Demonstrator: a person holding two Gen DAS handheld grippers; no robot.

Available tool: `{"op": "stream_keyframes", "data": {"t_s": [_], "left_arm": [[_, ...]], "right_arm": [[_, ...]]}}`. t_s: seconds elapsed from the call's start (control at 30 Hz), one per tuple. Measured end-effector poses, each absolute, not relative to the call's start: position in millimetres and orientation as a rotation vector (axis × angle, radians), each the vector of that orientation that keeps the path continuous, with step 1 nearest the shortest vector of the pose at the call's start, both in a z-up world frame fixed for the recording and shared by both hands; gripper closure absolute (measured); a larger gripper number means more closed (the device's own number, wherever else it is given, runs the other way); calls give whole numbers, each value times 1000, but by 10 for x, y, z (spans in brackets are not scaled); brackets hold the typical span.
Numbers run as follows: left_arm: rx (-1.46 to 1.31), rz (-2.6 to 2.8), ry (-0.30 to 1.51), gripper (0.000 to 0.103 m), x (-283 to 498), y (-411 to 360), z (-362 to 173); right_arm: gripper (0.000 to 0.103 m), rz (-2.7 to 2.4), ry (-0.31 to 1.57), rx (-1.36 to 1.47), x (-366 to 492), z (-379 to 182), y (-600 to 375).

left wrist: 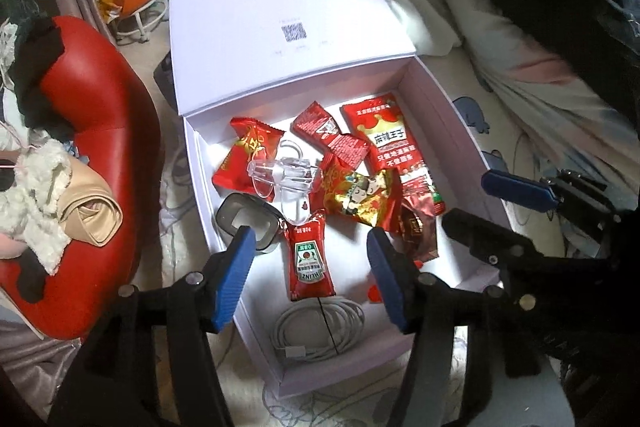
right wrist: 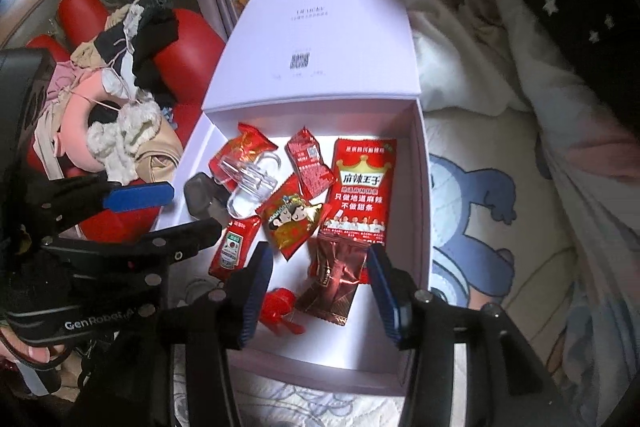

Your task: Organize objects

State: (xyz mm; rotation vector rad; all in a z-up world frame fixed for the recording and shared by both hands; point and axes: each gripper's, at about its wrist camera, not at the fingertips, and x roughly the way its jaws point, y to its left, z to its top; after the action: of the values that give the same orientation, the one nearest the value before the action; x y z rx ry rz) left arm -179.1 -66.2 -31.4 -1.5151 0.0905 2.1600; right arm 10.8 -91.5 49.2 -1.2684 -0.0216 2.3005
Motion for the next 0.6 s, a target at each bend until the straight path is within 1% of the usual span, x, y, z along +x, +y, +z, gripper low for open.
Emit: {"op": "stream_keyframes", "data": {"t_s": [0.13, 0.5, 0.6], "left_arm": [[-1475, 2184, 84, 41, -1712, -716, -174], [-1413, 2258, 55, 39, -1482, -929, 168], [-1398, 2282, 59, 31, -1384, -992, 252]], "right_arm": [[53, 2318, -51, -1229, 169, 633, -1021], [49, 2344, -116, -1135, 414, 934, -1341], [48, 2358, -117, -1104, 505, 1009, -1448]]}}
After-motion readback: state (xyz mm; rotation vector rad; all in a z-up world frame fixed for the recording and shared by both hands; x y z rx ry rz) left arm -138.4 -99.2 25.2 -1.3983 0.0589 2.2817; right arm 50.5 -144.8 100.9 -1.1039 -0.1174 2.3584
